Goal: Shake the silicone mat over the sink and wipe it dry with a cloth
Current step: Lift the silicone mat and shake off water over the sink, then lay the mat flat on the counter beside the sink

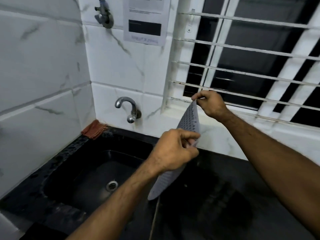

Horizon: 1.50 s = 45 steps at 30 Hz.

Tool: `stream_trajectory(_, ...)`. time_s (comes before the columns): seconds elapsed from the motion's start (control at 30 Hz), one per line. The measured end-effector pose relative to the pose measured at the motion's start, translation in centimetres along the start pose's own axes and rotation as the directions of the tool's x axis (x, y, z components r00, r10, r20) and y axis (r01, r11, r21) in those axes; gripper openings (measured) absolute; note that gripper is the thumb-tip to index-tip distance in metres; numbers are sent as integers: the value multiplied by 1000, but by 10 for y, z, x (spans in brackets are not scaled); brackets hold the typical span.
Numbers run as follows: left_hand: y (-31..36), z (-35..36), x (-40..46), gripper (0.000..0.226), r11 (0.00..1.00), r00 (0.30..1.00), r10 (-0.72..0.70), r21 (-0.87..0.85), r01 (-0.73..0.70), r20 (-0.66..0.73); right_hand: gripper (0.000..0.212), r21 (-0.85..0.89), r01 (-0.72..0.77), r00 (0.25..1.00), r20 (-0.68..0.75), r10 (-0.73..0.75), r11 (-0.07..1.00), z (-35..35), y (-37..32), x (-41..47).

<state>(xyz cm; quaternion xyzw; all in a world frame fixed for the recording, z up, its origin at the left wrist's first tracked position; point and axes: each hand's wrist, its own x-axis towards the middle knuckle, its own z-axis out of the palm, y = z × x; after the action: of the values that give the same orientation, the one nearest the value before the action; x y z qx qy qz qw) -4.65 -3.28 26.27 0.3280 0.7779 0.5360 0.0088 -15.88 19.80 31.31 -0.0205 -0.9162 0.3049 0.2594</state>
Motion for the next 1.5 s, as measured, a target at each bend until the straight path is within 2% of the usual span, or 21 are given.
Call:
stream_trajectory(0.2,6,138,5,47,995,960,-34,-82,59,277,20,82,-191,982,0,191,978,-53,115,-77)
stream_trajectory(0.3,3,213,6,47,984,880,-156,-4,177,449,18,64,-330,944,34,328,942,-71,185,-117)
stream_trajectory(0.37,-3,253,5,34,976,820,-207,53,212,533,16,58,-421,907,44,419,905,-73,226,-143)
stream_trajectory(0.43,-5,292,1,20,971,763,-235,105,217,602,25,105,-539,842,48,538,835,-76,264,-166)
stream_trajectory(0.47,-10,309,-3,18,969,738,-243,132,207,630,28,75,-571,821,57,568,817,-74,279,-178)
stream_trajectory(0.5,-17,324,-5,18,968,708,-251,164,191,660,25,42,-594,804,81,590,804,-71,291,-190)
stream_trajectory(0.6,-40,351,-8,36,935,621,-352,284,210,700,20,-7,-642,764,65,641,766,-72,318,-223)
stream_trajectory(0.63,-51,351,-6,42,919,617,-391,318,231,683,23,-14,-670,740,65,669,742,-75,326,-238)
stream_trajectory(0.7,-78,329,3,42,887,700,-452,359,290,553,31,-41,-732,679,37,734,680,-80,340,-264)
stream_trajectory(0.77,-112,288,11,26,827,789,-524,412,382,320,37,-76,-779,620,60,782,623,-79,348,-295)
stream_trajectory(0.8,-131,265,11,22,778,803,-564,449,439,194,38,-92,-792,598,83,797,604,-76,350,-311)
stream_trajectory(0.87,-163,226,8,34,652,767,-641,517,555,-15,41,-139,-813,549,140,824,566,-68,352,-345)
stream_trajectory(0.97,-190,198,-4,46,478,681,-711,589,651,-175,43,-124,-870,458,155,875,477,-58,346,-377)
stream_trajectory(1.1,-194,198,-21,53,352,606,-765,645,678,-219,45,-100,-909,386,173,906,406,-54,329,-378)
stream_trajectory(1.2,-190,201,-22,55,349,588,-776,623,701,-227,50,-93,-905,397,171,902,416,-48,322,-374)
stream_trajectory(1.3,-191,201,-17,56,350,567,-794,596,722,-221,60,23,-921,386,180,905,388,-43,323,-372)
stream_trajectory(1.4,-192,197,-13,55,387,544,-820,528,756,-179,43,118,-918,395,208,895,378,-38,319,-368)
stream_trajectory(1.5,-189,198,-14,51,389,571,-802,572,722,-175,19,56,-904,427,153,891,424,-36,313,-364)
